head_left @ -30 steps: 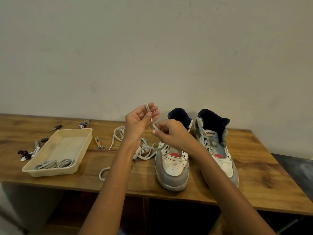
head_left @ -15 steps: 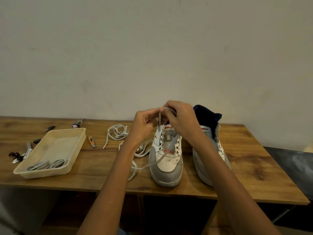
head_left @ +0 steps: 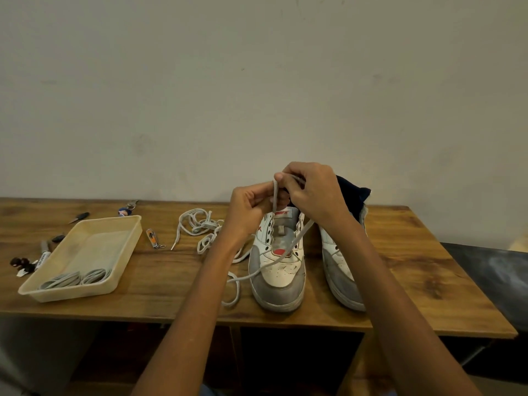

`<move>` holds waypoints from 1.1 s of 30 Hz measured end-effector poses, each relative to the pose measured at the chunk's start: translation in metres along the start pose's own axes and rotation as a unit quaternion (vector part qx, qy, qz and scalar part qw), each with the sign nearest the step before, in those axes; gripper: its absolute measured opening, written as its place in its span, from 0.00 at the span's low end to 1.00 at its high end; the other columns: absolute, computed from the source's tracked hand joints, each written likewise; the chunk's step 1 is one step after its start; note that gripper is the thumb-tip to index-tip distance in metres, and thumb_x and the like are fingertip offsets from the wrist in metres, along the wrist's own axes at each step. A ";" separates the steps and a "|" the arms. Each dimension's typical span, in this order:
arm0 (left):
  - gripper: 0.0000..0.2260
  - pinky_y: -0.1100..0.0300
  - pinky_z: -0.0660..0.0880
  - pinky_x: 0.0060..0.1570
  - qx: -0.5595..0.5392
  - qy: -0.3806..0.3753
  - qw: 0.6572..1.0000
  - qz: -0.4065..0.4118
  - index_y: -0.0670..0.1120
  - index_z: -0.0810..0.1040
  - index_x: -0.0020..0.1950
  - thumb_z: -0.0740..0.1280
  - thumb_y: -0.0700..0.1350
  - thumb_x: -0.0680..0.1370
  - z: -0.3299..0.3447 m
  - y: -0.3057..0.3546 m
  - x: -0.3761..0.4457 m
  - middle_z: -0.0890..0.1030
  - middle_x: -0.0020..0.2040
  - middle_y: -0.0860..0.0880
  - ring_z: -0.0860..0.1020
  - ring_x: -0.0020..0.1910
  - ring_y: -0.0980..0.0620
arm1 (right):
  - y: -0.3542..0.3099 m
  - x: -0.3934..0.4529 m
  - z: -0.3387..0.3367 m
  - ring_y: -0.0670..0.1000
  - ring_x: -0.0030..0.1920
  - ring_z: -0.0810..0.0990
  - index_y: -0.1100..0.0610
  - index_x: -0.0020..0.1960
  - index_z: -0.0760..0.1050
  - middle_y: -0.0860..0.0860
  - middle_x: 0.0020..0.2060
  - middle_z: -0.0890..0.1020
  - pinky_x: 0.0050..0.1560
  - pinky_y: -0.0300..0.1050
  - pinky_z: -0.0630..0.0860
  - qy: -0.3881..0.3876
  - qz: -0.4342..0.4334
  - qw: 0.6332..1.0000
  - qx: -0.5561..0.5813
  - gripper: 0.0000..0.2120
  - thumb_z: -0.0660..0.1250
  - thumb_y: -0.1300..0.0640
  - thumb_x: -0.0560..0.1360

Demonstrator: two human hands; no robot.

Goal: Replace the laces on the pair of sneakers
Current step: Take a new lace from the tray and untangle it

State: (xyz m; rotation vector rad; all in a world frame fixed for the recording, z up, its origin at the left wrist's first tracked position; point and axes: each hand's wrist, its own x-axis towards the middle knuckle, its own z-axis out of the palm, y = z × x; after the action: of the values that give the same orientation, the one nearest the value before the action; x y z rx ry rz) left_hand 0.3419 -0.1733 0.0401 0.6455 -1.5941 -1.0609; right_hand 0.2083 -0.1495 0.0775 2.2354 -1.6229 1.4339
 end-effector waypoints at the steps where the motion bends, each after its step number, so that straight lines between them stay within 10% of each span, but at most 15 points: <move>1: 0.19 0.61 0.80 0.46 0.004 -0.010 1.000 -0.005 0.40 0.73 0.62 0.62 0.26 0.75 -0.002 0.000 0.000 0.84 0.41 0.51 0.83 0.41 0.55 | 0.001 0.000 0.000 0.50 0.34 0.76 0.60 0.41 0.81 0.50 0.32 0.81 0.38 0.49 0.75 -0.002 0.003 1.000 -0.006 0.12 0.65 0.54 0.77; 20: 0.09 0.64 0.75 0.35 -0.145 -0.118 0.974 -0.131 0.40 0.82 0.46 0.62 0.38 0.73 -0.014 0.020 -0.009 0.77 0.31 0.51 0.75 0.30 0.56 | 0.013 -0.004 0.008 0.48 0.37 0.79 0.60 0.47 0.83 0.52 0.37 0.84 0.41 0.42 0.75 -0.020 0.072 0.994 0.076 0.09 0.68 0.55 0.75; 25: 0.12 0.66 0.74 0.32 -0.247 -0.053 0.959 -0.127 0.43 0.85 0.40 0.61 0.38 0.72 -0.019 0.023 -0.004 0.76 0.31 0.51 0.74 0.29 0.58 | 0.009 -0.007 0.021 0.52 0.49 0.81 0.62 0.57 0.79 0.56 0.47 0.84 0.54 0.43 0.77 -0.084 0.053 0.993 0.061 0.11 0.67 0.64 0.75; 33: 0.10 0.67 0.77 0.33 -0.267 0.033 0.954 -0.134 0.38 0.78 0.48 0.57 0.34 0.79 -0.023 0.022 -0.002 0.78 0.32 0.49 0.76 0.29 0.57 | -0.011 -0.011 0.026 0.44 0.49 0.76 0.66 0.69 0.66 0.58 0.52 0.77 0.53 0.33 0.75 -0.192 0.140 0.911 0.338 0.26 0.61 0.77 0.73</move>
State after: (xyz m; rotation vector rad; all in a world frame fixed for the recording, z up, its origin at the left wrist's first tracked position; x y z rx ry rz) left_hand 0.3665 -0.1688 0.0600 0.5246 -1.1038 -1.5785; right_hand 0.2326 -0.1491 0.0601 2.8988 -1.8144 1.9787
